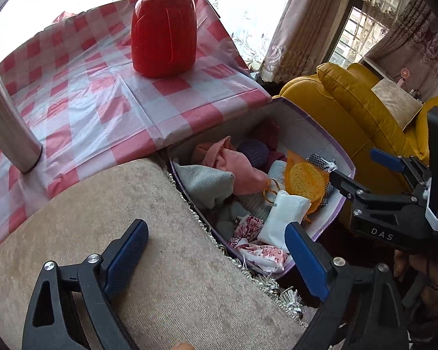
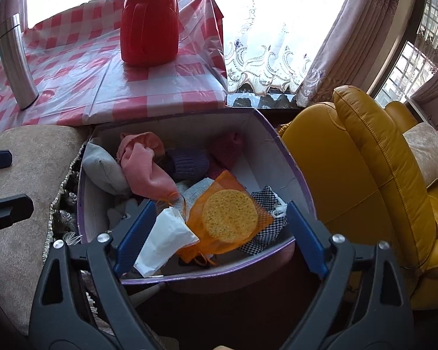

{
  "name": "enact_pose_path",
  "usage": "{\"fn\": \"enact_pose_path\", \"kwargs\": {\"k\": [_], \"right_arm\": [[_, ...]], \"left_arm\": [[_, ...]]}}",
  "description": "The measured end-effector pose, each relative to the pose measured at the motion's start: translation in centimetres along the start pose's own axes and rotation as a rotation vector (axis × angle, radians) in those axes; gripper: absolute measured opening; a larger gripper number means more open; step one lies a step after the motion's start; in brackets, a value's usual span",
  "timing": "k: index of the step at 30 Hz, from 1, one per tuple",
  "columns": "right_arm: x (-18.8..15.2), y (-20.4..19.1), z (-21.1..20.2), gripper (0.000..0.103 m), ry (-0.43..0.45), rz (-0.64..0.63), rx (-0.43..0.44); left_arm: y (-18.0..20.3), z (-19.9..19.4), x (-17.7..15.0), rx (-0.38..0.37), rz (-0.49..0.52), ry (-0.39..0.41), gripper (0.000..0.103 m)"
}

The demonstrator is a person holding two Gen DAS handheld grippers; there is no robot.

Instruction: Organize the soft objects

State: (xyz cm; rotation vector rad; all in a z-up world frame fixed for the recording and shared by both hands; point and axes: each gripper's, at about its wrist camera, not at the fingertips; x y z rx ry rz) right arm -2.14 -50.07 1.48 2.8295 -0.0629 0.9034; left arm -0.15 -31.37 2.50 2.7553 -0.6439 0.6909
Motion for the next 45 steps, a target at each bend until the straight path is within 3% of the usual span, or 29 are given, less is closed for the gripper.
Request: {"fn": "enact_pose_path", "kwargs": {"k": [8, 45], "right_arm": [[0.07, -0.28, 0.16, 0.092, -0.002, -0.002, 0.006], [-0.29, -0.19, 0.79, 0.092, -0.030, 0.009, 0.006]], "left_arm": [[-0.39, -0.01, -0.14, -0.018, -0.034, 0.012, 0.097], [-0.11, 0.65, -0.16, 0.000, -0.011, 0.007, 0.100]]}}
Point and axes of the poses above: each gripper's, at about its wrist camera, not at the fingertips, and z roughly the way its jaws point, y to its right, x to its top, and after that the axes turned 1 degree about x, right-handed
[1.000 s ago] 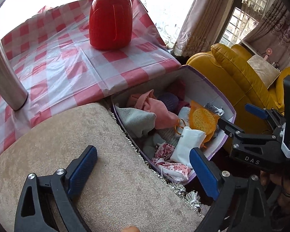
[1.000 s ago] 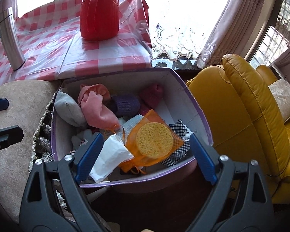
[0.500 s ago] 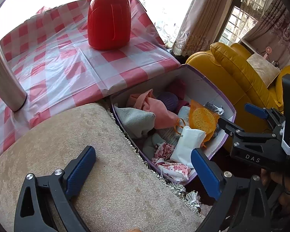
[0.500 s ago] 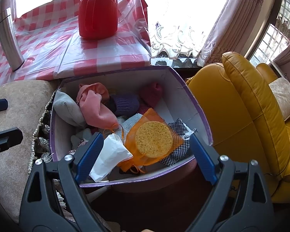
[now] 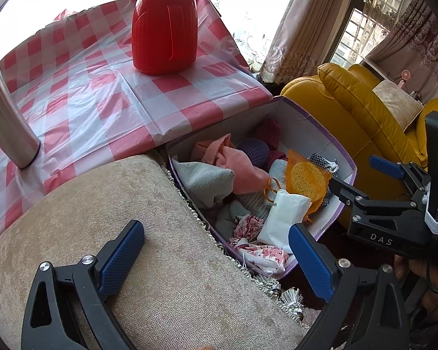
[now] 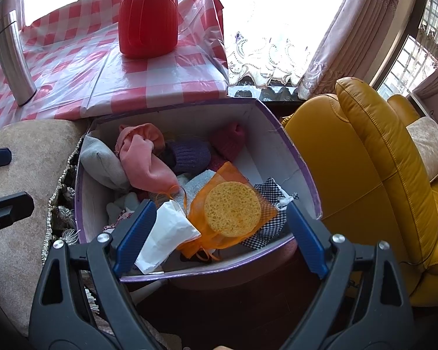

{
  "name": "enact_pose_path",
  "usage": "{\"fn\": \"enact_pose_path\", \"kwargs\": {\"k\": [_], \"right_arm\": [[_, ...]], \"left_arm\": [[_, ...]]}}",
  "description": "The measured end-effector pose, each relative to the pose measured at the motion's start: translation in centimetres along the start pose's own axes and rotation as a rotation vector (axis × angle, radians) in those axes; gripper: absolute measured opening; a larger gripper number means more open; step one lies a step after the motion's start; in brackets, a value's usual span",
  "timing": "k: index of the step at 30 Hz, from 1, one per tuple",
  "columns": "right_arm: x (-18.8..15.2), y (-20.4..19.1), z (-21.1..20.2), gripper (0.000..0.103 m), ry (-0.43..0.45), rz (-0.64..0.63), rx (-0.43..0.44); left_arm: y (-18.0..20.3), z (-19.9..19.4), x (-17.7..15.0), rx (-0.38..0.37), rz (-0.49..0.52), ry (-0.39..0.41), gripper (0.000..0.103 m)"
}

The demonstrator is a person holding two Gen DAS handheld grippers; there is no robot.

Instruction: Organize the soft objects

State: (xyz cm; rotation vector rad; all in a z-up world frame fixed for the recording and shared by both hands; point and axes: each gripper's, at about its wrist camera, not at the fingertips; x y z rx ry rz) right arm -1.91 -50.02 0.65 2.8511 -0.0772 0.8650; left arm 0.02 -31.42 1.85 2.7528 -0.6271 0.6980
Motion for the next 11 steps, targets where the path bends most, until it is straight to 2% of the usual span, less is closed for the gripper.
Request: {"fn": "enact_pose_path", "kwargs": {"k": [11], "right_arm": [[-0.25, 0.08, 0.22, 0.092, -0.009, 0.003, 0.002]], "left_arm": [[0.19, 0.17, -0.29, -0.002, 0.023, -0.002, 0.102]]}}
Point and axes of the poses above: each gripper's, at about its wrist camera, not at the fingertips, and z roughly the way its jaws point, y to its right, x to its top, and after that the axes turned 1 degree about x, right-handed
